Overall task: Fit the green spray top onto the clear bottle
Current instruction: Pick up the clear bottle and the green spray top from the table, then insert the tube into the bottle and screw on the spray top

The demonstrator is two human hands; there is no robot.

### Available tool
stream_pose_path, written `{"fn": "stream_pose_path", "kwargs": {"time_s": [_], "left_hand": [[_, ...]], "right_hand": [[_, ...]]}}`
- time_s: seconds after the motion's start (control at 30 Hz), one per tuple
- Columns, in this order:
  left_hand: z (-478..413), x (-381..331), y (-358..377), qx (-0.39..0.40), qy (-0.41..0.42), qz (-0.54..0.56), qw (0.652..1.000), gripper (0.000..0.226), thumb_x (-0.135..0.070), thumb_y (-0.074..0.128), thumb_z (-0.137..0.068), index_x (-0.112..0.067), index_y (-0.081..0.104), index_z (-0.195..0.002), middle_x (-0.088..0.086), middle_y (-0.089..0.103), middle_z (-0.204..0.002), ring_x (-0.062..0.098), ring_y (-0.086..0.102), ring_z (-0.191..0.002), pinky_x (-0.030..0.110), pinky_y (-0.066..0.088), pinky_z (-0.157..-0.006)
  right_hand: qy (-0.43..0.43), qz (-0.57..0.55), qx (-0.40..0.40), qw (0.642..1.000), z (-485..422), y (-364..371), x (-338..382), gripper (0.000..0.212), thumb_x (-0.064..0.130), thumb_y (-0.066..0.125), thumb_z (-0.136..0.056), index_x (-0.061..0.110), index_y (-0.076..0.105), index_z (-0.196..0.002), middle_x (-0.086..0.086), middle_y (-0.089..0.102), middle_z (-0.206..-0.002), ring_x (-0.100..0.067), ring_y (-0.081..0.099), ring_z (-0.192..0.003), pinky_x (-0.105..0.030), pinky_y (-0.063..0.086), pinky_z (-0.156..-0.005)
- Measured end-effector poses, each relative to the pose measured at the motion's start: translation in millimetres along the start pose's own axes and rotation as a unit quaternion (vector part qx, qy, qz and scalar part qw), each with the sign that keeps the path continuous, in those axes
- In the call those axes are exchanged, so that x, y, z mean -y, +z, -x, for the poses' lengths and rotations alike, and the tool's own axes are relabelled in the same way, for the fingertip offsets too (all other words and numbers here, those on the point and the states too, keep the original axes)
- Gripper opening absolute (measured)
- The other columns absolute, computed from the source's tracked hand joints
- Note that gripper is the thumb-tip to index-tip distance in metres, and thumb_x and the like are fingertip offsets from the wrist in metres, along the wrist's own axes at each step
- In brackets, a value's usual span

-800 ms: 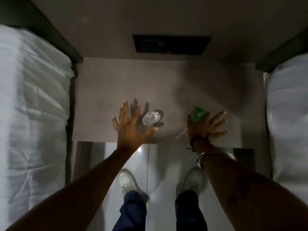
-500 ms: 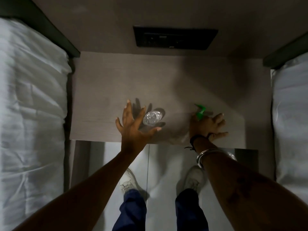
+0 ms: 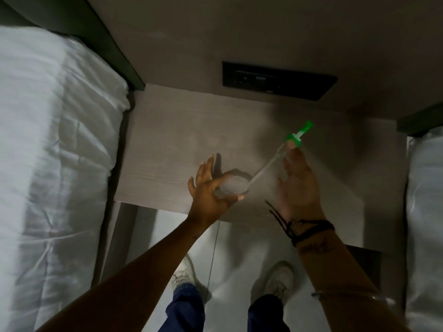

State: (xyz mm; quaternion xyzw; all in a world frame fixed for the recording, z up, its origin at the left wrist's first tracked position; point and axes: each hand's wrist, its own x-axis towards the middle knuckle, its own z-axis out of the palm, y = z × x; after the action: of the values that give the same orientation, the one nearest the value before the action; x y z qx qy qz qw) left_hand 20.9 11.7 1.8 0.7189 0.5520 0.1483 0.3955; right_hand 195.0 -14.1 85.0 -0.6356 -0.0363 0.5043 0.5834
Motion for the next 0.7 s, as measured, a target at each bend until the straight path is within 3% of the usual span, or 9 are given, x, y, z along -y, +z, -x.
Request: {"fn": "stream_pose_path", "kwargs": {"time_s": [0.07,0.13,0.3,0.43,0.53,0.63,0.7], "left_hand": [[-4,2,-2,0.022,-0.003,0.013,1.000,0.061,-0.054,0.078,-0.060,-0.036,0.062,-0.116,0.002,0.015,-0.159,0.022,0.005,-0.145,0.057,0.001,-0.112],[-6,4,-3,0.037,-0.002,0.011,0.999,0.060,-0.048,0.081,-0.059,-0.037,0.063,-0.115,0.001,0.014,-0.159,0.021,0.003,-0.145,0.057,0.001,-0.113],[-7,5,-4,0.051,0.013,-0.008,0.999,0.059,-0.045,0.083,-0.058,-0.034,0.065,-0.113,0.003,0.014,-0.159,0.023,0.003,-0.145,0.056,0.002,-0.114],[-7,3,-5,0.050,0.015,0.009,0.999,0.059,-0.043,0.083,-0.059,-0.033,0.065,-0.114,0.003,0.014,-0.159,0.023,0.002,-0.145,0.056,0.000,-0.114],[-6,5,-4,0.044,0.017,0.012,0.999,0.062,-0.043,0.083,-0.060,-0.033,0.063,-0.117,0.003,0.015,-0.159,0.022,0.002,-0.146,0.055,0.000,-0.114],[-5,5,-2,0.028,0.007,0.041,0.999,0.060,-0.043,0.082,-0.063,-0.038,0.058,-0.118,0.003,0.020,-0.158,0.019,0.005,-0.146,0.054,0.001,-0.115],[-6,5,-1,0.027,-0.002,0.034,0.999,0.058,-0.043,0.083,-0.062,-0.039,0.058,-0.115,0.003,0.021,-0.157,0.020,0.007,-0.145,0.052,0.001,-0.115]], "right_hand": [[-0.027,-0.013,0.015,0.999,7,7,-5,0.032,0.050,0.071,-0.074,0.036,0.071,-0.103,0.019,0.067,-0.110,-0.006,0.052,-0.119,-0.035,0.027,-0.108],[-0.055,-0.024,0.023,0.998,12,13,-10,0.037,0.047,0.070,-0.072,0.033,0.071,-0.106,0.019,0.067,-0.110,-0.004,0.052,-0.116,-0.035,0.025,-0.108],[-0.131,-0.012,0.023,0.991,14,20,-21,0.057,0.028,0.071,-0.076,0.004,0.057,-0.126,-0.020,0.044,-0.146,-0.030,0.040,-0.136,-0.042,0.035,-0.115],[-0.201,0.038,0.050,0.978,11,18,-25,0.035,0.026,0.074,-0.074,0.030,0.070,-0.109,-0.013,0.036,-0.153,-0.020,0.034,-0.141,-0.028,0.046,-0.106],[-0.277,0.179,0.080,0.941,13,11,-35,0.038,0.019,0.080,-0.072,0.037,0.068,-0.103,-0.007,0.031,-0.155,-0.020,0.029,-0.143,-0.045,0.035,-0.114],[-0.344,0.326,0.098,0.875,18,0,-50,0.040,0.016,0.079,-0.071,0.030,0.063,-0.106,-0.013,0.032,-0.153,-0.026,0.030,-0.140,-0.033,0.032,-0.114],[-0.347,0.378,0.100,0.853,17,-4,-57,0.041,0.016,0.080,-0.069,0.026,0.066,-0.107,-0.014,0.035,-0.151,-0.031,0.034,-0.137,-0.041,0.035,-0.111]]}}
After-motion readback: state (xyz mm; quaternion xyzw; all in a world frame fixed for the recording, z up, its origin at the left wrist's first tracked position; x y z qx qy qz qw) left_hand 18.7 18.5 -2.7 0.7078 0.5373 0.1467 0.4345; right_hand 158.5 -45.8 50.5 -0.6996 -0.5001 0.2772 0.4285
